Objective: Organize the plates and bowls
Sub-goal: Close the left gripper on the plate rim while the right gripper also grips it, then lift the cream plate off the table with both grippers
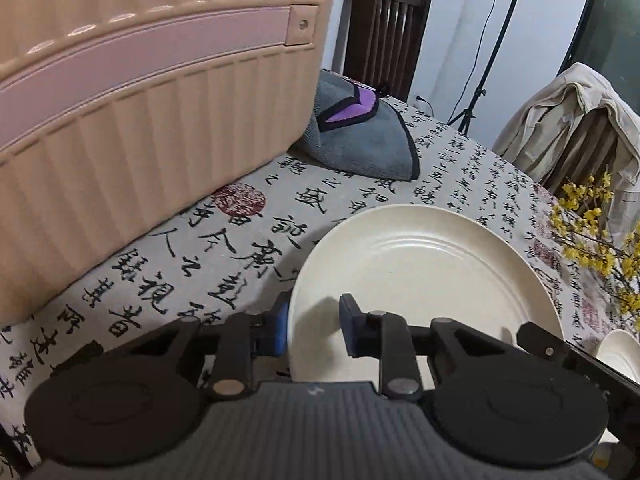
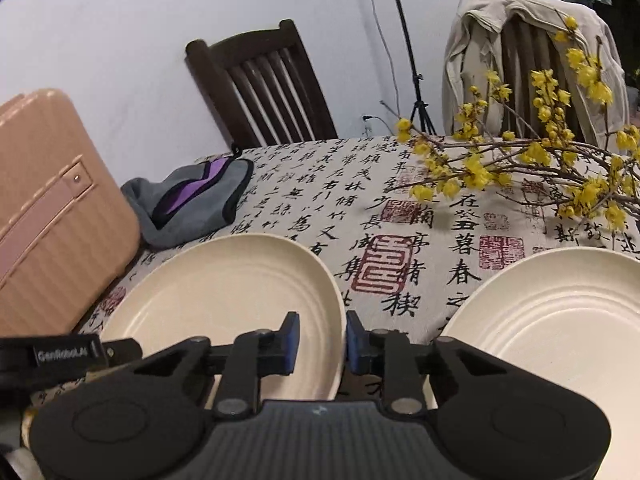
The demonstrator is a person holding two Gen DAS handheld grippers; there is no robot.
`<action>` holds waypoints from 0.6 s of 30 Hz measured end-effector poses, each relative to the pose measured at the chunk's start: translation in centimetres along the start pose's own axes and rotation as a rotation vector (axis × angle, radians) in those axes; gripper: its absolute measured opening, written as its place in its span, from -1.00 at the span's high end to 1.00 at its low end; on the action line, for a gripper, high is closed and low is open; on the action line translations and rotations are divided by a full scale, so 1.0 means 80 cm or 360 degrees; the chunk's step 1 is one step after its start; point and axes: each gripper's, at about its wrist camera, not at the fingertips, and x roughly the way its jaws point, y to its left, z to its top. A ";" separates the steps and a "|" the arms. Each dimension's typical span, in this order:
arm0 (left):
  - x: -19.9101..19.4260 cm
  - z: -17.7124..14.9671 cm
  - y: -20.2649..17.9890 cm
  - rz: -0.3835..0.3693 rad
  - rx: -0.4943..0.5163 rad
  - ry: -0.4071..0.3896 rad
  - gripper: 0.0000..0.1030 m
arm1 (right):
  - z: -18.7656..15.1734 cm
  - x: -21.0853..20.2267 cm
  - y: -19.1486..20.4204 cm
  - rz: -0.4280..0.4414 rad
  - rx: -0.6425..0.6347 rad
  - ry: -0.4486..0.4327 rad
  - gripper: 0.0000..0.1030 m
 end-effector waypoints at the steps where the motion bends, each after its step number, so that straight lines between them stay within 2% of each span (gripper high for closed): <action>1: 0.001 0.000 0.000 0.0003 0.0008 0.0002 0.49 | 0.000 0.000 0.002 -0.0010 -0.0020 0.0003 0.67; 4: 0.000 0.001 0.003 0.0005 0.0012 0.0002 0.49 | -0.001 0.001 0.003 -0.0017 -0.0044 0.0006 0.75; 18: -0.001 0.002 0.008 0.0024 0.0002 0.0000 0.49 | -0.002 -0.004 0.011 -0.0004 -0.0105 -0.0026 0.77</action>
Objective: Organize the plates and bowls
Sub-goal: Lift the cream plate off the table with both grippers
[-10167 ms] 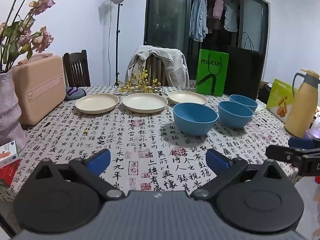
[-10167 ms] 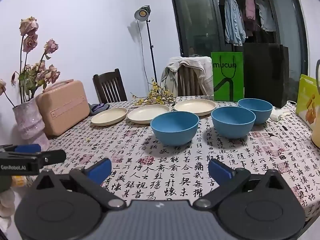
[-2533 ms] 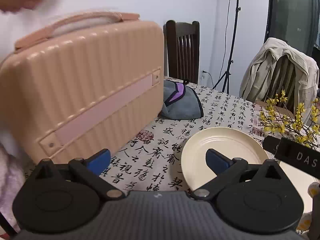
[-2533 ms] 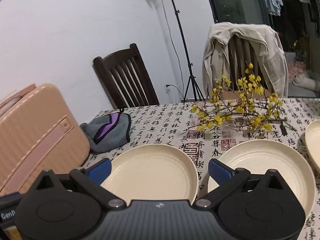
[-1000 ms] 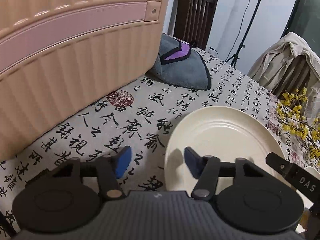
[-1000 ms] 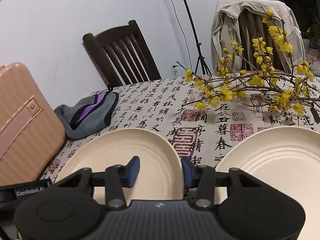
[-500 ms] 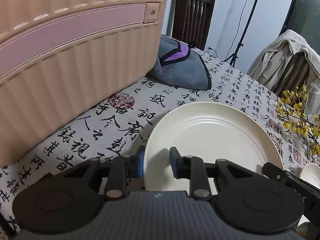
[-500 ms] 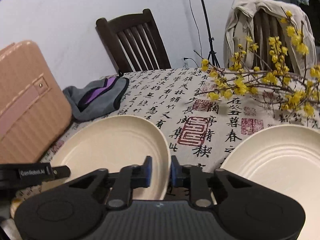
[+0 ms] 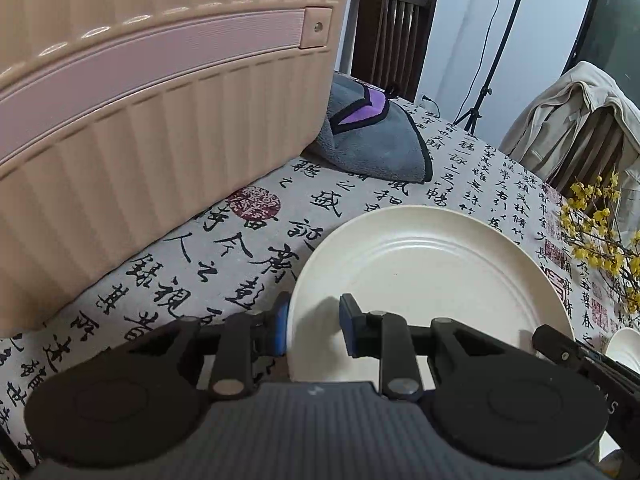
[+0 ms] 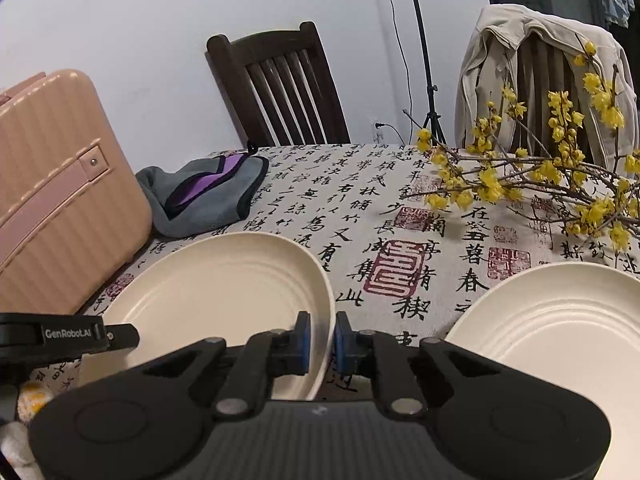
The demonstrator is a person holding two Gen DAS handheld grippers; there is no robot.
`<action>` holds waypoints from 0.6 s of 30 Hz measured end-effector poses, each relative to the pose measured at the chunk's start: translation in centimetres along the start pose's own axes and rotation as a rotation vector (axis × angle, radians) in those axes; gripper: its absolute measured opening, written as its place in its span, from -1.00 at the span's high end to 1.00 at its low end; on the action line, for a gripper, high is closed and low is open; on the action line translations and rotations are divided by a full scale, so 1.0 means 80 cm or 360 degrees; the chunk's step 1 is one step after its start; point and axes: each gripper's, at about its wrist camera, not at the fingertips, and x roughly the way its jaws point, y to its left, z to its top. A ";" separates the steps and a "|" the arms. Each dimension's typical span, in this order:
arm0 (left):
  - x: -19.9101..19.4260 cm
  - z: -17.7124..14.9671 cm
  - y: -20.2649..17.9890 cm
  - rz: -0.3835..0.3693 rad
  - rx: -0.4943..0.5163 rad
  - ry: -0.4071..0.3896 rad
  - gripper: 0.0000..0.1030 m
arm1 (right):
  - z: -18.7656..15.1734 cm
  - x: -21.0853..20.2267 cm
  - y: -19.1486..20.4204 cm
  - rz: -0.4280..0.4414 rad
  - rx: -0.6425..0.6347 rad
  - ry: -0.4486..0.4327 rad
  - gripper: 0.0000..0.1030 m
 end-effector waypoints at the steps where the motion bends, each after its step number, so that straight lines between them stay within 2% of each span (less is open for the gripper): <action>1: 0.000 0.000 0.000 -0.0001 -0.0002 0.0000 0.49 | 0.000 0.000 0.000 0.0000 -0.0004 -0.0004 0.77; 18: -0.016 0.000 0.002 -0.0023 0.0040 -0.0024 0.49 | -0.002 -0.015 0.012 -0.0043 -0.0091 -0.0075 0.78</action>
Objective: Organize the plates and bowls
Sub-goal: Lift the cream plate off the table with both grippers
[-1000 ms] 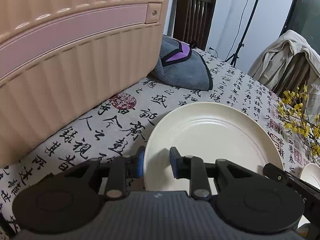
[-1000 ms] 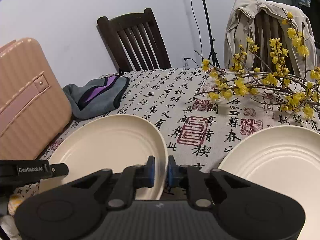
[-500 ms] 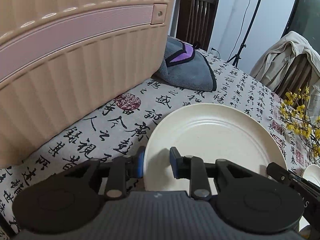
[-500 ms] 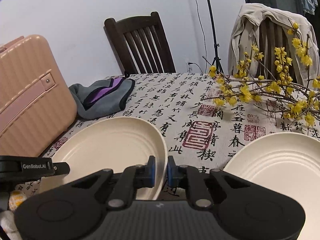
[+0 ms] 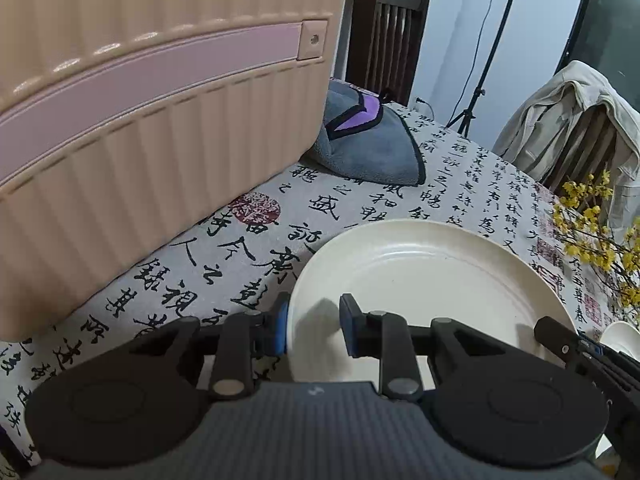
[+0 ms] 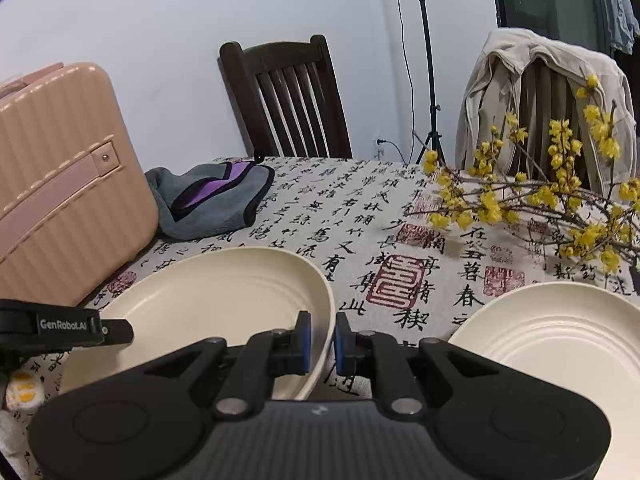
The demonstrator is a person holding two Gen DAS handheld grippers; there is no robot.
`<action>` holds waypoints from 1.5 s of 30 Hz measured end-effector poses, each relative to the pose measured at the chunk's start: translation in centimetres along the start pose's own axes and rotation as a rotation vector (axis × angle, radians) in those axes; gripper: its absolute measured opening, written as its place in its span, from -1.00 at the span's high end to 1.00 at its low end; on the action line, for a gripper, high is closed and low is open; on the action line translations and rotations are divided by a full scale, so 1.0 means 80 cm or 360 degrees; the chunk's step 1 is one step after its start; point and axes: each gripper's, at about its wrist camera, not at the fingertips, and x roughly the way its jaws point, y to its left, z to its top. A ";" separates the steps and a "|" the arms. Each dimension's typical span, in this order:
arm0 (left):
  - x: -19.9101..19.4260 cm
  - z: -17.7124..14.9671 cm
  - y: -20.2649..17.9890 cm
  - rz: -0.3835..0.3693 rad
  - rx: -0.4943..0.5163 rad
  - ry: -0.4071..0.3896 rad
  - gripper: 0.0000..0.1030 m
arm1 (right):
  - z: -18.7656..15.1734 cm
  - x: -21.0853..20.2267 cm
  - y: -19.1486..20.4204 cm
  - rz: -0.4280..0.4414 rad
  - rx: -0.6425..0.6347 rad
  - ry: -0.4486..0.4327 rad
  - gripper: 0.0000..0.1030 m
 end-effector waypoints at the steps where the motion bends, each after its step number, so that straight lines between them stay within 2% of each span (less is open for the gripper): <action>1: -0.002 0.001 0.000 -0.0003 0.0005 -0.0007 0.49 | 0.000 -0.002 0.001 -0.0002 -0.0004 -0.0006 0.78; 16: -0.043 0.002 0.012 -0.0054 0.0009 -0.0046 0.49 | -0.002 -0.043 0.020 -0.0030 -0.0055 -0.0074 0.77; 45: -0.179 -0.026 0.009 -0.0189 0.0075 -0.0202 0.49 | -0.014 -0.185 0.033 -0.0114 -0.0050 -0.0233 0.78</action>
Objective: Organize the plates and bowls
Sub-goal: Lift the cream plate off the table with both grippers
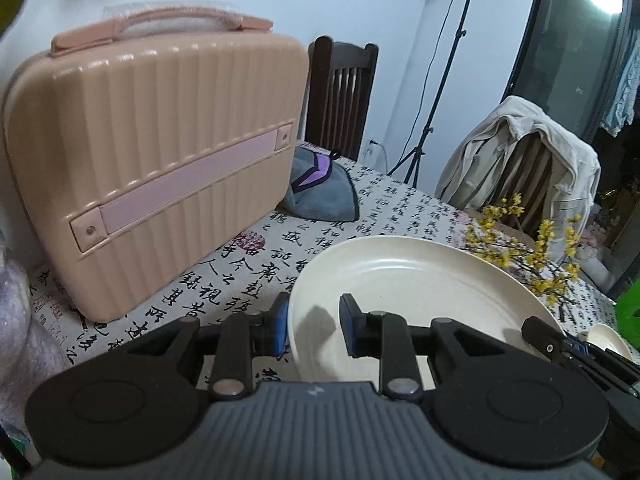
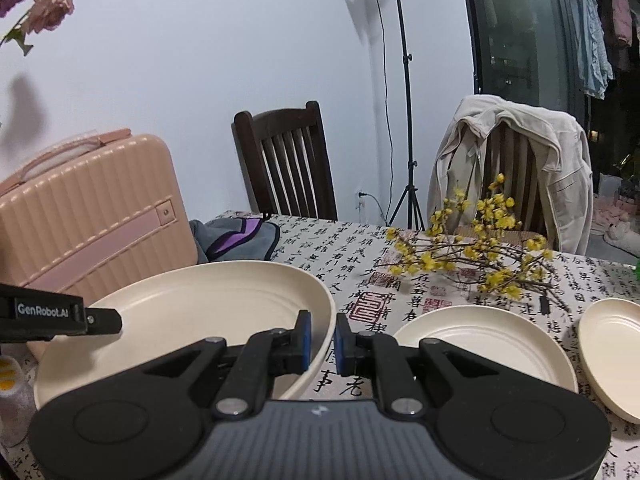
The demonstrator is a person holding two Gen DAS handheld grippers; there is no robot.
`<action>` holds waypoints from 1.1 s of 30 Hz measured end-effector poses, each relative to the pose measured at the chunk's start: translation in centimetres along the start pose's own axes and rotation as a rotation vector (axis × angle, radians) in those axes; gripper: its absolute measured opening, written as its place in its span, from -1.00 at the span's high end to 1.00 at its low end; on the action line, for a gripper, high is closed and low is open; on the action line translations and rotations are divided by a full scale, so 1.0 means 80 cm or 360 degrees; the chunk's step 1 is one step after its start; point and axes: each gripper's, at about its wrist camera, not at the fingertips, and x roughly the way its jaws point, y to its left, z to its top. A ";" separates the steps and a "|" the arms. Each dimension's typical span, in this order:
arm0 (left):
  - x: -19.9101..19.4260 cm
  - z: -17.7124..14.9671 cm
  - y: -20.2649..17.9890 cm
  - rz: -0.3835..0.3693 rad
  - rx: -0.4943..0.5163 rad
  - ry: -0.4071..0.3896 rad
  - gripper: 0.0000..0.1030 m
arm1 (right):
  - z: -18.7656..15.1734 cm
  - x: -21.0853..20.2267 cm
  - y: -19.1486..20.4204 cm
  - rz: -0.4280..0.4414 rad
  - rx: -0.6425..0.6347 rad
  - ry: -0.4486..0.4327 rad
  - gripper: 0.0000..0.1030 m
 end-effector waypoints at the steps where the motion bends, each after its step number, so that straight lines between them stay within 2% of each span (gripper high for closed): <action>1: -0.004 -0.001 -0.001 -0.0008 0.0001 -0.0002 0.49 | 0.000 -0.005 -0.001 -0.0004 0.0004 -0.0005 0.78; 33: -0.116 -0.026 -0.017 -0.0144 0.0061 -0.0133 0.49 | -0.010 -0.130 -0.003 -0.0093 0.0012 -0.0182 0.78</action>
